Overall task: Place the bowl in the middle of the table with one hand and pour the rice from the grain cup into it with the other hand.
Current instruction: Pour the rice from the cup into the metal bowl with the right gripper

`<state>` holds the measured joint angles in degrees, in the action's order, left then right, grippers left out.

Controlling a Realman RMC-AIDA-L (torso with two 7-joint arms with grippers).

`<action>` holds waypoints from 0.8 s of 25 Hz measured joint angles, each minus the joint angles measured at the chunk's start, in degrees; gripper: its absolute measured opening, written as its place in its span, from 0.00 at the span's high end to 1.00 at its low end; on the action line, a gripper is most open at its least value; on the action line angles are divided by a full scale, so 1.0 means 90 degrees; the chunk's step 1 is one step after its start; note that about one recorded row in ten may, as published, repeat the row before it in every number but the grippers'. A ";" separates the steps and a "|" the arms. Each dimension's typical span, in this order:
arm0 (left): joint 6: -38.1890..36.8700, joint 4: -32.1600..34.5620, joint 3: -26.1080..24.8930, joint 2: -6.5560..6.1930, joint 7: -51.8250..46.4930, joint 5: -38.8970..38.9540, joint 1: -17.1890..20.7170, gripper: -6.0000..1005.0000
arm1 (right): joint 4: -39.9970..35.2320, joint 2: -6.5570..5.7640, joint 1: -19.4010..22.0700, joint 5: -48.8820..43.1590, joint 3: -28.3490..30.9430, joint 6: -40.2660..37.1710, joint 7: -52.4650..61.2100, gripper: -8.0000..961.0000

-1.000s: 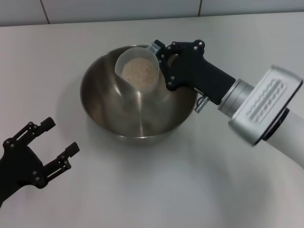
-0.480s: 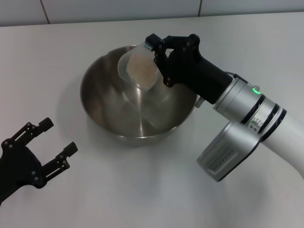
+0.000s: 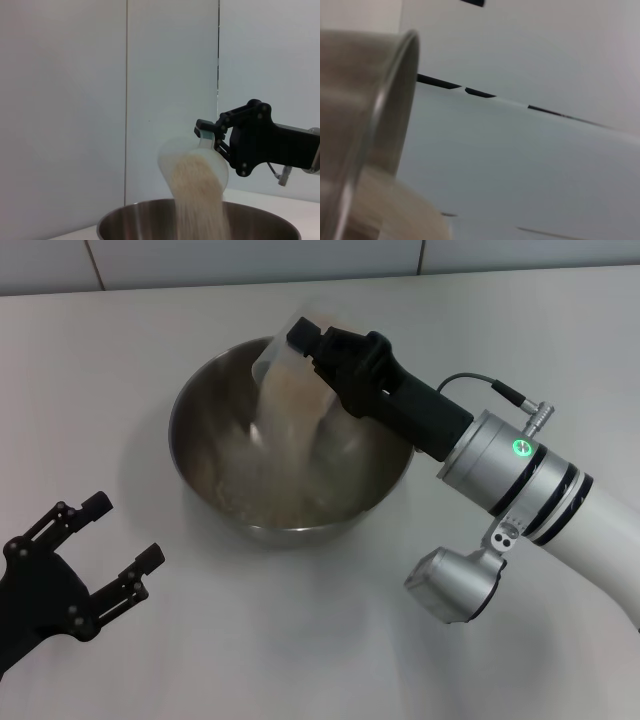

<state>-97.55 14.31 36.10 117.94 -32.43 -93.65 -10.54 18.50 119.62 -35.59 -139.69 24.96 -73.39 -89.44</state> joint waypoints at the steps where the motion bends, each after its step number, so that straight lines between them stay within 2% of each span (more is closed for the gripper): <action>1: 0.0000 0.0000 0.0000 0.0000 0.0000 0.0000 0.0000 0.21 | 0.0000 0.0000 0.0000 0.0000 0.0000 0.0000 0.0000 0.99; 10: 0.0000 -0.0018 0.0003 0.0011 -0.0002 -0.0004 0.0000 0.21 | 0.0021 0.0000 -0.0049 -0.0341 0.0064 -0.0067 -0.1792 0.99; 20: 0.0013 -0.0018 0.0029 0.0019 -0.0001 -0.0005 0.0000 0.21 | -0.0019 0.0000 -0.0119 -0.0358 0.0001 -0.0104 -0.2224 0.99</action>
<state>-97.44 14.15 36.36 118.12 -32.44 -93.70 -10.55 18.33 119.62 -36.65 -142.91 24.97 -74.33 -109.46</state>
